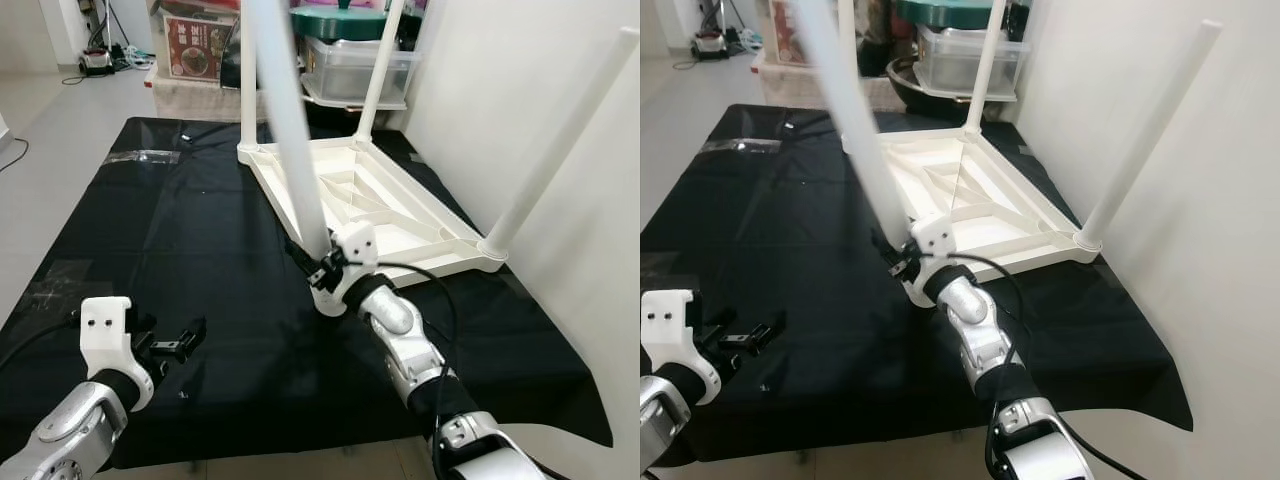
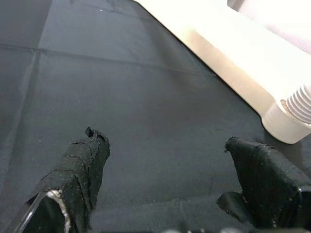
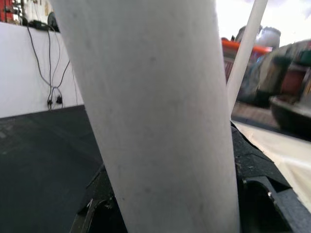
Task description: Building children table
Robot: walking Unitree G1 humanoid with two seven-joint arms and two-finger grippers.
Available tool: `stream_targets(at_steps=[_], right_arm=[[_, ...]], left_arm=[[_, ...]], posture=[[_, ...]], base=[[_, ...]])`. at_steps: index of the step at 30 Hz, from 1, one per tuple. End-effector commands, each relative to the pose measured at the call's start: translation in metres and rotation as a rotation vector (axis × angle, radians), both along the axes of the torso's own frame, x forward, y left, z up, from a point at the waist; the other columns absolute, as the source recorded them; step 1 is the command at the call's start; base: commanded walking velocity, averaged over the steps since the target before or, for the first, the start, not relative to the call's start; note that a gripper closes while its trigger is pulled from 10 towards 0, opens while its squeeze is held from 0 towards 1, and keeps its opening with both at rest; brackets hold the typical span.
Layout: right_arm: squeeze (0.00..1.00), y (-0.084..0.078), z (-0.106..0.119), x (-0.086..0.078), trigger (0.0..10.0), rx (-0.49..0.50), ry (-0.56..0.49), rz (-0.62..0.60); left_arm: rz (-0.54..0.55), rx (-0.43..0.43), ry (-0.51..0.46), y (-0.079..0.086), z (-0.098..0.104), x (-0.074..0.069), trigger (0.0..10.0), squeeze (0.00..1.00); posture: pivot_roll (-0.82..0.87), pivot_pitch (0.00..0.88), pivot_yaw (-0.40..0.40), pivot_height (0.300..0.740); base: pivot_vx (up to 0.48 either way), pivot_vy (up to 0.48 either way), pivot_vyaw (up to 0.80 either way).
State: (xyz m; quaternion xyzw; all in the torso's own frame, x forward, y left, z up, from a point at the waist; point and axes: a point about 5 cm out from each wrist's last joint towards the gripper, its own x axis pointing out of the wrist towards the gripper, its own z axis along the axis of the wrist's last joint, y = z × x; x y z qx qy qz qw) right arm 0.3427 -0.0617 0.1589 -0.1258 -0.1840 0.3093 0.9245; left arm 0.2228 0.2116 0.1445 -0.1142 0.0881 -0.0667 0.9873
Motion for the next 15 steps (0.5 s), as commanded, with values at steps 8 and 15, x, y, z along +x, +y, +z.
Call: stream_targets(at_steps=[8,15], right_arm=[[0.0,-0.0024,-0.0074,0.0066,10.0,-0.028,-0.045,-0.101],[0.0,-0.0053,-0.0099,0.0082,10.0,-0.065,-0.095,-0.138]], left_arm=[[0.011,-0.003,-0.022,-0.0008,-0.0005,-0.0003,10.0,0.0],[0.017,-0.004,-0.029,-0.001,-0.0003,-0.0016,10.0,0.0]], posture=[[0.18,0.0,-0.134,0.74],[0.19,0.0,-0.141,0.74]], base=[[0.0,0.0,0.0],[0.0,0.0,0.0]])
